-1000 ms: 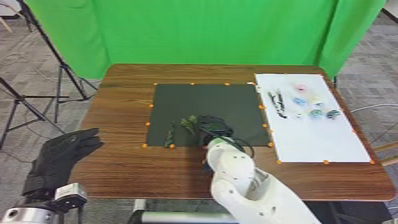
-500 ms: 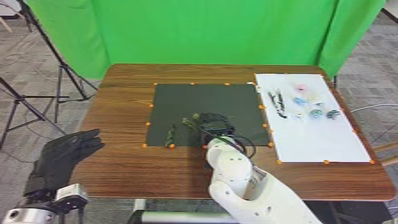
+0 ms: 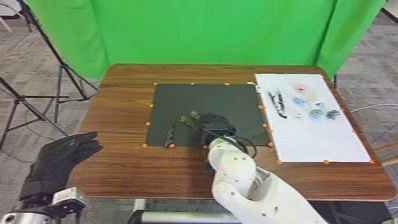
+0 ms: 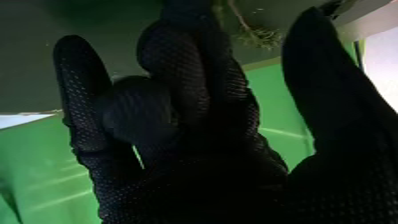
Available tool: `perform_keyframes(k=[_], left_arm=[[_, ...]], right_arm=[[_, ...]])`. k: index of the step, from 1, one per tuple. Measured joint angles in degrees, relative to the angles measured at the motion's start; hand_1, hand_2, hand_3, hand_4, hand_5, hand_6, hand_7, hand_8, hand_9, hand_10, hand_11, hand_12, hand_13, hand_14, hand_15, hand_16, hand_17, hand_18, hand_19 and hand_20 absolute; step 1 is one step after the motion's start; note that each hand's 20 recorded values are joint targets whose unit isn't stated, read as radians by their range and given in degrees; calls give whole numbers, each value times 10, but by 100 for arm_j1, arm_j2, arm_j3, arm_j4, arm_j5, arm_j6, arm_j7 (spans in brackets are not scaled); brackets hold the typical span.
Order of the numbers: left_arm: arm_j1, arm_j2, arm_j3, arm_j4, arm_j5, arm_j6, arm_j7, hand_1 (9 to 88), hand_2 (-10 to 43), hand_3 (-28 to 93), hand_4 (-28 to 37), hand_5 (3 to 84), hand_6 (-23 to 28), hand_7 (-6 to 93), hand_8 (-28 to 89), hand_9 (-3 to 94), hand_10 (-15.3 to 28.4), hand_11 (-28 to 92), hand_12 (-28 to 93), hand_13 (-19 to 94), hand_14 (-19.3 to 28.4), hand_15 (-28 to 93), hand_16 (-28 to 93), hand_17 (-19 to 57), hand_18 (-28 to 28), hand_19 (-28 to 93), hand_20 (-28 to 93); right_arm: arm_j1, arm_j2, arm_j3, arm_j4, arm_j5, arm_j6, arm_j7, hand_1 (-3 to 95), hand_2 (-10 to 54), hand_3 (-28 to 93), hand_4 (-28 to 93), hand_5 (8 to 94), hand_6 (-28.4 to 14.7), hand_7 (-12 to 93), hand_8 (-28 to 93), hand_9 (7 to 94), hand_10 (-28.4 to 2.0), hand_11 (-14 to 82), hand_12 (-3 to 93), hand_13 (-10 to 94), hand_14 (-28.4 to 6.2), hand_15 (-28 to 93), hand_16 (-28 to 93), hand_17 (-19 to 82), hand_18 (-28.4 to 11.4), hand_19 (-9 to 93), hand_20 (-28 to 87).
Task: Arrange flowers
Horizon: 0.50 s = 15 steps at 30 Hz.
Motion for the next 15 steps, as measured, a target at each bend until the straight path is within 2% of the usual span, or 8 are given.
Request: perform_keyframes(k=[6,10,15], left_arm=[[87,-17,-47,-38,-10,26,46,275,65,808,-191,513,160,177,-95,419,234,425,104,285,280,625,-131,-94,208,580,170],[215,-41,-114,-87,-43,78,121,274,65,808,-190,513,159,177,-95,420,233,425,104,286,281,624,-131,-94,208,580,170],[430,-54,-171,-134,-105,162,236,274,65,808,-191,514,160,177,-95,420,233,425,104,285,281,624,-131,-94,208,579,170]], right_arm=[[-1,138,10,-6,-184,-50,94,262,-23,715,-200,660,-207,228,-56,575,-284,532,270,681,-183,803,237,399,-284,919,-153],[-120,291,305,-192,-49,-147,181,266,-19,712,-198,677,-203,239,-48,583,-284,535,277,679,-181,806,232,400,-284,920,-158],[-216,517,780,-561,682,-611,250,270,-11,719,-194,677,-194,256,-50,585,-284,531,280,678,-181,805,230,387,-284,916,-166]])
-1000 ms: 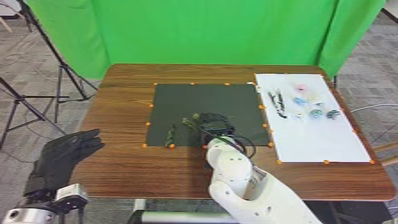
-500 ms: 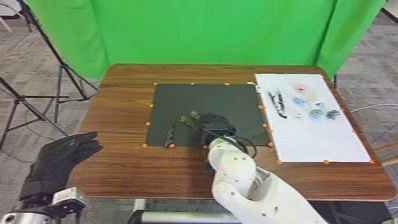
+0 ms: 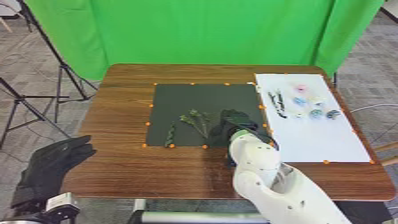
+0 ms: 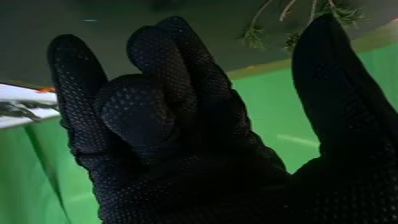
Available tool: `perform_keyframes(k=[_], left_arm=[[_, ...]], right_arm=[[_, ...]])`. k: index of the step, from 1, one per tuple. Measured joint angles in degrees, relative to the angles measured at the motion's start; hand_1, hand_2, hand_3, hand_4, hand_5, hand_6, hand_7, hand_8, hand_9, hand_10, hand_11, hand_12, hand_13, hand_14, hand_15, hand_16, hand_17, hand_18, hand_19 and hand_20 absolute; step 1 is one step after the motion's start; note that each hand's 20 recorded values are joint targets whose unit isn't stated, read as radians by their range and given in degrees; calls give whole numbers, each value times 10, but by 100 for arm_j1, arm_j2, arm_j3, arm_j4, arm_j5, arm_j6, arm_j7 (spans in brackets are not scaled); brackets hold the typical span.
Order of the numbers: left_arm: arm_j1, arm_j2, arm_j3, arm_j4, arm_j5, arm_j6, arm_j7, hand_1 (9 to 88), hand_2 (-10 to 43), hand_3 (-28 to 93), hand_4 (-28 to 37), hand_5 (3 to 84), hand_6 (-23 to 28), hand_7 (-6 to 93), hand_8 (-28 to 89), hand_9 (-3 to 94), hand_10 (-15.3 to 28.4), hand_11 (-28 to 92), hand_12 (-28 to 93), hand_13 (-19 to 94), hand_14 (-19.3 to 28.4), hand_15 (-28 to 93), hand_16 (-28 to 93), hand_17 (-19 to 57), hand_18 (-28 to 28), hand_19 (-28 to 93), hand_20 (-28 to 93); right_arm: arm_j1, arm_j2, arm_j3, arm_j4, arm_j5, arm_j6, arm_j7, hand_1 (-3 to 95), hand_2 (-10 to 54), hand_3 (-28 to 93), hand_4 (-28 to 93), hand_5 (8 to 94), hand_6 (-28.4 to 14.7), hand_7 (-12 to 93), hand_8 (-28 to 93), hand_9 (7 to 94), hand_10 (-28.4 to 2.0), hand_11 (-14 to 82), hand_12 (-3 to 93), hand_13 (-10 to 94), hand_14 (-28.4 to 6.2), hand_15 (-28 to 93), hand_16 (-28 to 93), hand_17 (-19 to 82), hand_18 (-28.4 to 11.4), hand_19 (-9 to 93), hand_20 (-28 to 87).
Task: Arrange flowers
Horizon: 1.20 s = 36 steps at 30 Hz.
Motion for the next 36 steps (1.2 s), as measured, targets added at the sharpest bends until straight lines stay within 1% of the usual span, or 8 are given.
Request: perform_keyframes(k=[3,7,12,17,21,25,30,36], left_arm=[[13,1,44,4,-15,18,16,274,65,809,-190,513,160,177,-95,420,233,425,104,285,280,624,-131,-94,208,579,171],[-39,12,121,18,-19,18,12,275,65,808,-192,513,160,177,-94,419,234,426,104,285,280,623,-131,-94,208,579,171],[-126,32,153,35,-19,16,-3,275,66,806,-191,513,160,176,-95,420,234,425,105,285,280,623,-131,-94,209,580,171],[-209,96,198,66,-19,13,-8,274,66,807,-191,513,160,176,-95,420,234,424,104,285,280,623,-131,-94,209,580,170],[-312,127,247,104,-16,3,-44,275,66,807,-191,513,160,177,-94,420,233,425,104,285,280,623,-131,-94,209,580,170],[-428,133,290,142,-11,-14,-93,275,66,807,-190,513,160,177,-95,421,233,425,104,285,280,623,-131,-94,209,580,170],[-526,133,302,179,2,-70,-150,275,66,807,-191,513,160,176,-95,420,234,425,104,285,280,623,-131,-94,209,580,170],[-637,132,383,223,26,-118,-164,275,66,807,-191,513,160,176,-95,420,234,425,104,284,280,623,-131,-94,209,580,170]], right_arm=[[2,41,-26,-23,39,-40,-32,269,-8,721,-195,678,-188,262,-52,588,-284,530,280,678,-180,803,229,382,-284,911,-169],[-22,-20,-134,20,-196,-30,-157,270,-3,722,-196,684,-179,273,-55,594,-284,535,276,681,-178,800,226,382,-284,912,-171],[-45,-155,-283,114,-480,-4,-336,273,3,728,-197,692,-168,290,-60,608,-283,549,269,694,-173,795,222,384,-284,912,-170],[64,-195,-577,210,-510,234,-427,282,7,732,-199,706,-151,308,-63,633,-270,553,262,709,-167,789,222,389,-284,913,-167],[151,-264,-693,354,-638,437,-531,291,11,738,-202,715,-139,326,-68,652,-262,552,259,721,-162,783,224,393,-284,915,-162],[202,-370,-720,584,-904,525,-573,308,16,739,-212,728,-123,347,-76,678,-246,551,259,738,-151,775,226,403,-278,913,-156],[221,-425,-750,754,-1116,665,-577,316,23,737,-216,738,-116,354,-80,688,-239,549,261,747,-149,770,230,408,-276,915,-154],[283,-473,-797,891,-1201,758,-561,320,28,741,-218,741,-111,361,-84,697,-234,547,263,752,-148,766,235,411,-273,916,-156]])
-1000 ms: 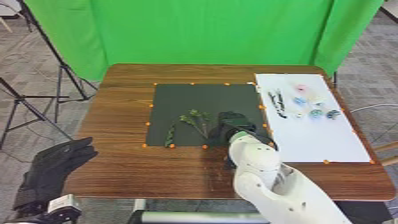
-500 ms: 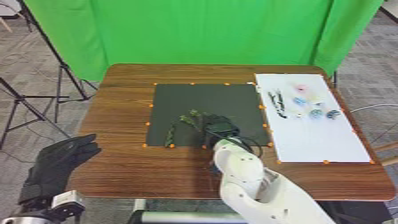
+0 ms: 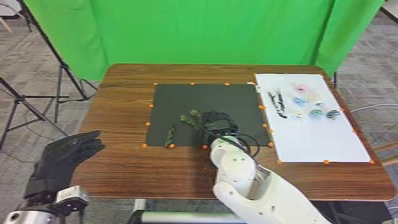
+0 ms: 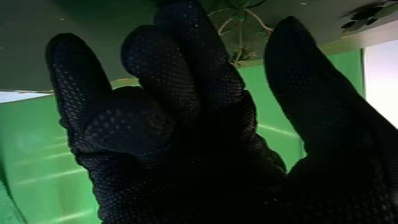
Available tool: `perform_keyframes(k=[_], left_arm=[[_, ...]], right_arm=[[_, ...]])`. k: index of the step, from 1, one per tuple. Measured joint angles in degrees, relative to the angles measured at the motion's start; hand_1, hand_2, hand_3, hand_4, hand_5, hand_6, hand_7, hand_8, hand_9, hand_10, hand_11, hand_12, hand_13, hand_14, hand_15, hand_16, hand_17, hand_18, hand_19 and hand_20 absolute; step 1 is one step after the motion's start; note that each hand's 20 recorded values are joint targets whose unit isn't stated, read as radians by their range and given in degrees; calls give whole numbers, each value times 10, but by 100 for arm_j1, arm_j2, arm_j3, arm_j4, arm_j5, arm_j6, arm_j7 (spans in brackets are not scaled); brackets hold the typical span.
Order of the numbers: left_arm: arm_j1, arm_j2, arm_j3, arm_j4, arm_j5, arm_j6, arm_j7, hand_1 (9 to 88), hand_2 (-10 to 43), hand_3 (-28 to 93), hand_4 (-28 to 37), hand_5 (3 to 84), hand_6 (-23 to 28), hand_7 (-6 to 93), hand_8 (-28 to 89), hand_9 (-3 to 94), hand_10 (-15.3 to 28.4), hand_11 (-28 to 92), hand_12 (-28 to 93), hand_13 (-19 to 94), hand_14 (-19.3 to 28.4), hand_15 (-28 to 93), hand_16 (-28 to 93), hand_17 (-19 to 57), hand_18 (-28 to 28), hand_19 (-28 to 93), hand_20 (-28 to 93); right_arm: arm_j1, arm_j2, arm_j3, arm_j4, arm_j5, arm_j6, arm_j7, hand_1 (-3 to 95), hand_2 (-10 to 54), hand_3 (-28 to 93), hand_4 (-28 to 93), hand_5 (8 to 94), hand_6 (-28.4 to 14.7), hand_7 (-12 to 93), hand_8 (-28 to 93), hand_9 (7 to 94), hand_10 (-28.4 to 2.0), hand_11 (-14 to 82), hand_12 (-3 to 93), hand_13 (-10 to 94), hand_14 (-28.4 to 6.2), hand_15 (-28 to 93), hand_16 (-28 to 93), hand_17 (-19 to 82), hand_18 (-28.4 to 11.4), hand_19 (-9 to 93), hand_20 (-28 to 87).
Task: Arrange flowers
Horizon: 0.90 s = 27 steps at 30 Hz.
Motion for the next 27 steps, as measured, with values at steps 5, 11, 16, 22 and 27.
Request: perform_keyframes(k=[5,11,16,22,27], left_arm=[[-61,-4,26,14,27,-22,-26,275,66,807,-192,513,160,177,-94,420,233,425,104,284,280,623,-131,-94,209,580,170],[-203,-9,98,49,63,-61,-89,275,65,809,-191,513,160,176,-94,420,233,425,104,284,280,623,-131,-94,209,580,170],[-223,-21,80,49,83,-76,-130,275,66,808,-191,513,160,176,-94,419,234,425,104,285,280,623,-131,-94,208,580,170],[-177,-49,26,45,81,-76,-136,275,66,807,-191,513,160,176,-94,420,233,425,104,285,279,623,-132,-94,209,580,170],[-138,-55,20,44,26,-76,-121,274,66,809,-190,513,160,177,-95,420,234,425,104,285,280,624,-131,-94,209,580,170]], right_arm=[[35,-58,6,75,-23,-2,-6,329,33,744,-219,744,-108,362,-85,700,-230,545,263,753,-147,765,236,410,-273,917,-157],[44,-194,32,192,-171,-53,-52,368,24,752,-231,763,-90,365,-69,729,-212,533,258,761,-141,757,236,413,-269,917,-158],[44,-255,27,215,-232,-116,-91,388,13,753,-247,774,-80,352,37,750,-203,524,259,774,-133,746,237,416,-265,918,-159],[37,-257,-31,171,-195,-143,-80,392,11,754,-248,779,-78,349,58,757,-202,519,261,781,-130,740,239,417,-263,918,-159],[23,-255,-82,122,-169,-148,-80,395,9,755,-251,781,-77,345,73,760,-201,517,263,784,-130,737,240,418,-262,917,-161]])
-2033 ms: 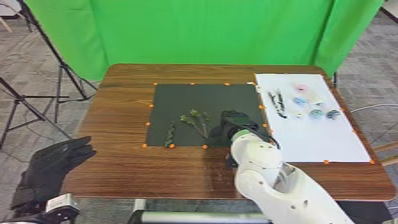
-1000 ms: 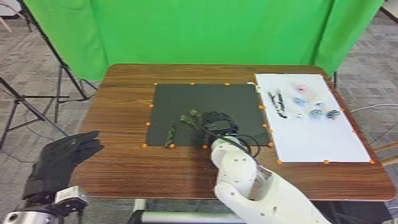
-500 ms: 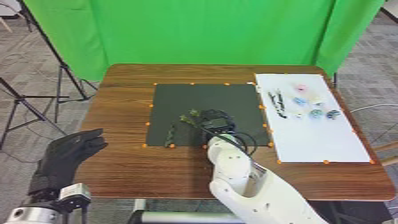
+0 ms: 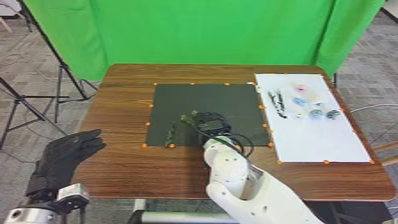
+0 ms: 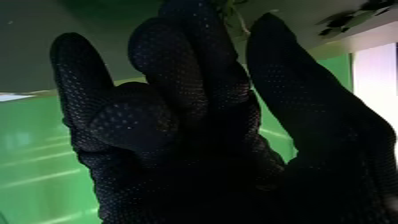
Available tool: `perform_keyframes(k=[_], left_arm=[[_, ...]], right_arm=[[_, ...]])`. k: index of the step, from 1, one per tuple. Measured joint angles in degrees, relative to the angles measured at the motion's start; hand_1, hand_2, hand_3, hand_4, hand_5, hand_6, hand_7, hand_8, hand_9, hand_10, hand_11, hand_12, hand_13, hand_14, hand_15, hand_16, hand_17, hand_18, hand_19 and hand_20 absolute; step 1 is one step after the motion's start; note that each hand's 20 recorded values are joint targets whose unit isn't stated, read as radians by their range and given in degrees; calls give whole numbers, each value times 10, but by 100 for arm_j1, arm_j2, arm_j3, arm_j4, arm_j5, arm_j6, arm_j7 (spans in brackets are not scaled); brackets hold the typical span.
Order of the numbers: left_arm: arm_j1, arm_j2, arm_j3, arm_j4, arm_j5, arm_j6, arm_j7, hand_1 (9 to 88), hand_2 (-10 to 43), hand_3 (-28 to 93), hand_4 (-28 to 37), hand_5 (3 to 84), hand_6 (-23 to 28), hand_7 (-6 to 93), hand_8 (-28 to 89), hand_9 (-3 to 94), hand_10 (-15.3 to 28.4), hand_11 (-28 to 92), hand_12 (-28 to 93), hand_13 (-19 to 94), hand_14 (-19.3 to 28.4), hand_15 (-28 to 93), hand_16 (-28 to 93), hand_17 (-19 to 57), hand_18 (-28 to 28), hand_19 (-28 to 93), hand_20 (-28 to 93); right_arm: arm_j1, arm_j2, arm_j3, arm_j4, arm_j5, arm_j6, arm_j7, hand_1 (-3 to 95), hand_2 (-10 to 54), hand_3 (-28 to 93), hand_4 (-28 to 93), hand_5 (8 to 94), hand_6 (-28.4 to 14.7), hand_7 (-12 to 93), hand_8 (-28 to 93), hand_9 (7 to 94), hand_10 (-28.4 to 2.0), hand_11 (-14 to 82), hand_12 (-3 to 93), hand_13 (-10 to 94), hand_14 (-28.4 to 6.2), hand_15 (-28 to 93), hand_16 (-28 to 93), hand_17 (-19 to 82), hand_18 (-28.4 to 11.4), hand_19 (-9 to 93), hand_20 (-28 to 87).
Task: Arrange flowers
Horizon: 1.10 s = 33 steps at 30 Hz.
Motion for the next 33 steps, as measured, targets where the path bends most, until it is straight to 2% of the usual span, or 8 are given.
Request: perform_keyframes(k=[4,6,9,10,13,18,22,33], left_arm=[[37,-10,-35,-9,-15,0,0,275,66,808,-190,513,160,177,-95,420,234,425,104,285,281,623,-131,-94,209,580,170],[81,-20,-82,-24,-16,1,0,275,66,808,-190,513,160,177,-95,420,234,424,104,285,280,623,-131,-94,209,580,170],[166,-37,-159,-62,-17,5,0,275,66,809,-190,512,160,177,-95,421,234,424,104,286,280,624,-131,-94,209,580,170],[198,-43,-186,-79,-19,7,0,274,67,809,-190,512,160,177,-95,421,234,424,104,286,280,623,-131,-94,209,580,170],[324,-68,-296,-144,-28,14,9,274,67,809,-189,512,160,176,-94,421,234,425,105,285,280,623,-132,-94,209,580,169],[616,-85,-404,-222,-98,73,192,274,67,808,-189,513,160,176,-95,421,234,424,105,285,279,622,-131,-94,209,580,170],[730,-80,-373,-218,-158,128,341,274,67,808,-190,513,160,176,-95,420,234,423,105,285,280,623,-131,-94,209,581,170],[601,26,-196,-183,-181,154,349,274,67,807,-190,513,160,176,-95,420,234,424,105,284,280,623,-131,-94,209,580,169]], right_arm=[[-1,15,-58,-41,14,-10,5,388,11,756,-245,786,-78,337,62,761,-201,516,264,786,-131,734,243,418,-261,917,-163],[13,36,-108,-69,29,-18,30,357,14,754,-227,785,-88,344,-54,752,-211,511,268,781,-136,733,251,416,-265,915,-167],[71,101,-216,-130,72,-36,120,293,5,743,-213,727,-147,292,-63,648,-264,521,263,688,-185,769,232,376,-281,896,-181],[91,134,-261,-160,77,-52,158,277,3,742,-212,693,-187,245,-54,592,-277,500,273,624,-215,788,215,347,-283,886,-199],[119,222,-321,-296,136,-192,277,246,14,735,-210,640,-239,192,-45,519,-284,451,298,526,-276,809,187,316,-284,885,-243],[96,464,-90,-643,764,-312,450,237,31,731,-207,645,-237,187,-39,523,-284,447,305,530,-275,807,173,328,-284,903,-263],[85,856,230,-945,1005,141,388,242,32,742,-201,652,-231,192,-37,531,-284,454,300,539,-269,807,171,332,-284,912,-268],[836,1285,365,-361,922,166,393,243,32,748,-205,643,-221,208,-39,520,-284,463,296,536,-264,805,171,320,-284,905,-278]])
